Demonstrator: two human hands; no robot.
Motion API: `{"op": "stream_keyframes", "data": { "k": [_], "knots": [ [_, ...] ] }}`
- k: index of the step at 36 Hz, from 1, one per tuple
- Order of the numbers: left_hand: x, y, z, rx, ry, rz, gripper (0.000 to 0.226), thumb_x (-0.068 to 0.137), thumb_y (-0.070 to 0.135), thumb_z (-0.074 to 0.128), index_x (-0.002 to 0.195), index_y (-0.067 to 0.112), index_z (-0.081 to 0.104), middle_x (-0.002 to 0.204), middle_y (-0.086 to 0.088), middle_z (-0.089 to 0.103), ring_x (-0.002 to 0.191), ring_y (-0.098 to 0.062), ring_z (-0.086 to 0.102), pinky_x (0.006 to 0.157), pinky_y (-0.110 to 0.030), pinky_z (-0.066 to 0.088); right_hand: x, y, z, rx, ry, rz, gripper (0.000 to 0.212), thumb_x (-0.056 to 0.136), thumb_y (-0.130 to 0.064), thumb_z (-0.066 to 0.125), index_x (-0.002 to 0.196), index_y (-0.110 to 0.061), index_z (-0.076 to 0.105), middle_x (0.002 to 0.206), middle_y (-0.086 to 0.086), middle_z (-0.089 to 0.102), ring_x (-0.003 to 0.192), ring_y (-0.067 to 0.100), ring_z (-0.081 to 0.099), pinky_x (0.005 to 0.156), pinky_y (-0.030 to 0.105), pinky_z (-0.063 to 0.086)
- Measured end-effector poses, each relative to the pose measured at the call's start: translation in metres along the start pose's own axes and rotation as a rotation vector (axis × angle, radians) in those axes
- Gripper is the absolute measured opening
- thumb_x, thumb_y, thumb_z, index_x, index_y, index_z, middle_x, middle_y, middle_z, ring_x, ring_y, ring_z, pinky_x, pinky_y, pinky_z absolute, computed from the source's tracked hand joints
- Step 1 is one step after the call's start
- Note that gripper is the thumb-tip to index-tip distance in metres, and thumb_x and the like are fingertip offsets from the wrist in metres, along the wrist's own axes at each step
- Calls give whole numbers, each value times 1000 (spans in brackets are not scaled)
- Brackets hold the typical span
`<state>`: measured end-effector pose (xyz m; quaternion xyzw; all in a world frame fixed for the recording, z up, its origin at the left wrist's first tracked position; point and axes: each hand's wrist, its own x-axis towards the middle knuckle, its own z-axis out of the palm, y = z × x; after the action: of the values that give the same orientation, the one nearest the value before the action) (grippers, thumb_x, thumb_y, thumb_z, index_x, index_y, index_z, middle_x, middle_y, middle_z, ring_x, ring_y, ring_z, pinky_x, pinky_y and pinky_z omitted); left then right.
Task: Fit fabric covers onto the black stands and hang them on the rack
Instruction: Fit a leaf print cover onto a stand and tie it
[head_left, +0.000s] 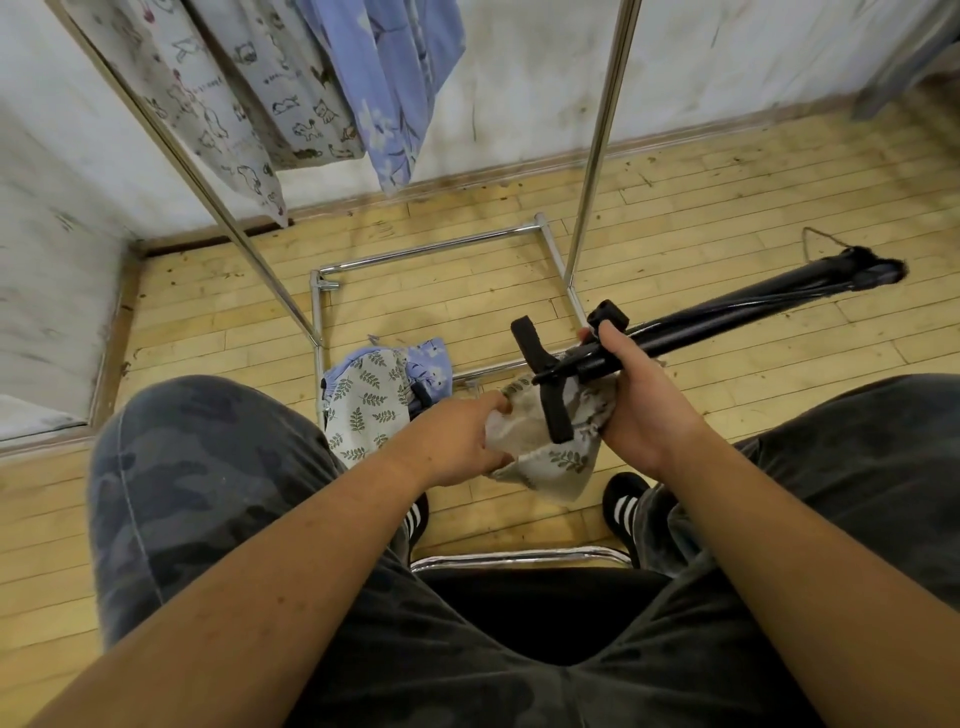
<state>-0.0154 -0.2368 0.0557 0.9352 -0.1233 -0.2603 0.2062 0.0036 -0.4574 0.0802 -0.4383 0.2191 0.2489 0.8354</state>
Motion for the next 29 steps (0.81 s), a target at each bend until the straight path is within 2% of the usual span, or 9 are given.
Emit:
{"op": "stream_keyframes", "data": {
  "k": [2,5,10,14,16,18,23,26,29],
  "knots": [
    [1,1,0,-14,21,4,72,88,35,75,150,20,40,92,3,64,76,-9,56,62,-25,41,-1,1,2,-16,-5,-7,44,89,-41,73,125,-17,69,134,13,67,128,32,63,116,52,42],
    [3,-1,1,-22,54,24,81,84,33,77,153,17,36,105,3,57,86,-11,55,65,-22,40,-1,3,4,-35,-18,-13,52,85,-36,77,132,-15,67,134,17,68,125,33,65,115,52,42],
    [5,-9,5,0,97,31,96,81,27,78,159,20,23,126,1,41,118,-17,47,93,-27,44,-7,5,4,-172,-9,-31,33,94,-24,70,126,-15,70,124,13,73,117,31,70,104,50,51],
    [4,-10,4,22,169,21,94,79,26,79,156,24,26,121,5,27,117,-17,38,92,-33,51,-13,6,6,-403,35,-95,21,94,-21,72,115,-17,73,104,7,79,96,28,75,90,48,56],
    [2,-9,2,23,191,8,85,77,20,77,150,21,34,131,5,24,125,-21,35,94,-38,53,-13,8,5,-506,30,-128,20,94,-20,72,114,-18,71,82,-6,78,75,13,73,71,35,55],
    [0,-8,-1,18,197,-7,88,77,19,76,152,23,31,147,6,15,138,-27,27,99,-43,51,-12,10,3,-561,33,-141,17,93,-19,73,110,-18,70,66,-13,70,63,5,65,65,29,49],
    [-1,-7,-3,-65,211,-37,113,76,17,79,161,31,6,161,10,1,149,-30,20,103,-47,50,-9,8,-1,-571,76,-147,12,90,-16,73,102,-15,72,64,-10,65,67,15,54,69,34,44],
    [0,-7,-4,-61,240,13,115,78,15,78,162,31,0,161,17,-1,149,-30,26,97,-43,54,-9,8,-1,-641,105,-176,16,88,-17,74,103,-15,73,76,-6,71,72,14,59,70,33,45],
    [1,-6,-3,-49,264,80,116,78,14,76,162,31,-3,161,22,-4,150,-25,24,100,-40,52,-9,9,-1,-764,131,-180,18,86,-19,75,104,-18,74,90,1,77,84,14,69,71,29,49]
  ]
}}
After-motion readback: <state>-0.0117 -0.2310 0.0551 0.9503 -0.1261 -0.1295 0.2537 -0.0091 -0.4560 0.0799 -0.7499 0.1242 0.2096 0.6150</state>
